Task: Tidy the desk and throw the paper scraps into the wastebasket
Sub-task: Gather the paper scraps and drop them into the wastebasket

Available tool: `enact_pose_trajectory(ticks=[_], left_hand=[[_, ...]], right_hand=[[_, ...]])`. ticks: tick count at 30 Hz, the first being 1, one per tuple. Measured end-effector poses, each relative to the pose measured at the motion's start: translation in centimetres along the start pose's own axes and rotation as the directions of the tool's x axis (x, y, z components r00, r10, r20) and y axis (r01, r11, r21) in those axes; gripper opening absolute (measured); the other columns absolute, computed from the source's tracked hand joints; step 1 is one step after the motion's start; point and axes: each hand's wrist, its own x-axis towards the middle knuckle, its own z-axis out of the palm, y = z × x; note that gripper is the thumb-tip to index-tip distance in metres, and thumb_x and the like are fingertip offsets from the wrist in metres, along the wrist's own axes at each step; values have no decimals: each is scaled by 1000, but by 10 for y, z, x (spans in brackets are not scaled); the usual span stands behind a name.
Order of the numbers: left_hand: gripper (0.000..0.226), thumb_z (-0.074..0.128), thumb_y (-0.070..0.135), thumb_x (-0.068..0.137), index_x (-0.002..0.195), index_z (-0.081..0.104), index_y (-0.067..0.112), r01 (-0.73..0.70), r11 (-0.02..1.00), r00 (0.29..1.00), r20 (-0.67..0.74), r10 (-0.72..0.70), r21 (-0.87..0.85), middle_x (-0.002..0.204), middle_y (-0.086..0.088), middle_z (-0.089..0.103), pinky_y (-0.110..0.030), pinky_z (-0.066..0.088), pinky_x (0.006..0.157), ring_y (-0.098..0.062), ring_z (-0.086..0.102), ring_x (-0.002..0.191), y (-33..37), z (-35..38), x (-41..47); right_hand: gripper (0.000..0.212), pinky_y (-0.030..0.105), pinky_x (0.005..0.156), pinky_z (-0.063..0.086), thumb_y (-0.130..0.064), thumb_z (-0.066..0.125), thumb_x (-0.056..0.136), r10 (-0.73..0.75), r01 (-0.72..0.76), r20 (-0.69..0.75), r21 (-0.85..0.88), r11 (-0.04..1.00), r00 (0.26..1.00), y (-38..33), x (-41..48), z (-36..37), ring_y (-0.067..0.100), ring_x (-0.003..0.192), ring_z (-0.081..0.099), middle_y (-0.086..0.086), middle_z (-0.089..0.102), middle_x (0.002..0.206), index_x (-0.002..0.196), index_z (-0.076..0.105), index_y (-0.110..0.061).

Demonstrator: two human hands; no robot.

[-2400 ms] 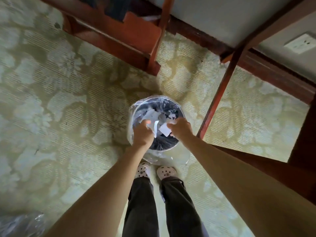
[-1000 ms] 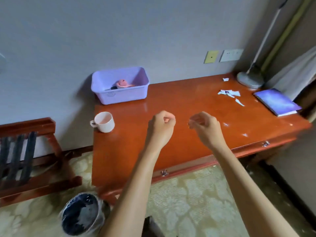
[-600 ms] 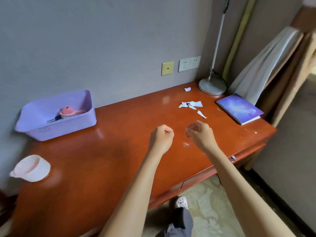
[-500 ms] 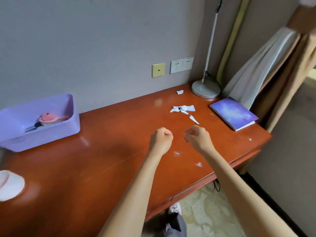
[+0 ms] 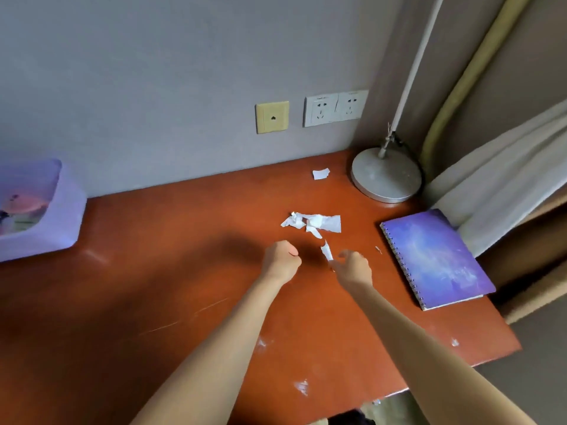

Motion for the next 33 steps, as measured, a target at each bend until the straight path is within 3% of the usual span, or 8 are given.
enact_pose_trajectory(ticks=[1,2,3,11,16,20,25,33], left_hand=[[16,49,-1,81,90,62,-4,19,1000,999,-34,-19,-14,93,-17,63,-26,44,76,-31,58,91,1,1,8],[30,49,-1,83,103,67,10,56,998,995,-86,-60,-40,106,-14,66,-24,45,81,-29,59,103,3,3,17],[31,49,-1,84,109,66,7,79,996,988,-126,-85,-47,113,-11,66,-23,45,85,-26,58,110,5,5,25],[33,41,2,91,117,61,7,202,979,956,-218,-198,-4,123,-10,62,-26,42,93,-24,52,119,12,33,72],[33,46,-3,87,116,60,5,171,985,950,-265,-167,-8,122,-13,58,-28,43,94,-25,55,114,6,42,98],[28,42,-7,86,108,57,3,91,993,946,-317,-63,74,117,-13,51,-32,42,89,-28,51,111,7,34,131],[59,50,-3,88,141,33,17,25,989,983,-181,2,147,138,-6,36,-35,40,99,-24,41,126,7,36,155],[20,59,15,89,104,59,3,41,952,986,-164,9,303,109,-12,53,-34,42,78,-27,51,106,2,33,157]], right_hand=[[37,36,92,43,-23,56,91,-14,15,29,-30,999,999,-2,8,1,33,117,52,19,52,128,121,53,-2],[40,36,93,43,-24,56,91,-33,36,63,-57,998,998,-2,18,3,34,118,52,18,46,134,123,49,-2],[42,37,93,43,-24,57,91,-45,53,95,-82,995,994,-3,27,4,35,117,53,18,41,137,125,46,-2],[22,33,83,45,-19,58,90,-179,215,210,-167,962,961,5,81,11,32,102,59,14,56,117,101,61,0],[12,32,74,46,-12,66,83,-278,286,178,-24,958,944,-12,103,4,30,91,63,13,69,93,92,62,-5],[40,33,80,47,-7,66,81,-347,378,280,-64,924,895,-36,132,1,27,90,60,13,68,95,117,48,-8],[69,38,86,48,-16,72,76,-316,389,316,-205,898,895,-40,149,5,35,105,60,17,64,109,133,34,-13],[36,32,72,41,-16,74,75,-292,395,345,-279,875,892,-42,153,7,33,99,60,16,59,112,103,57,-1]])
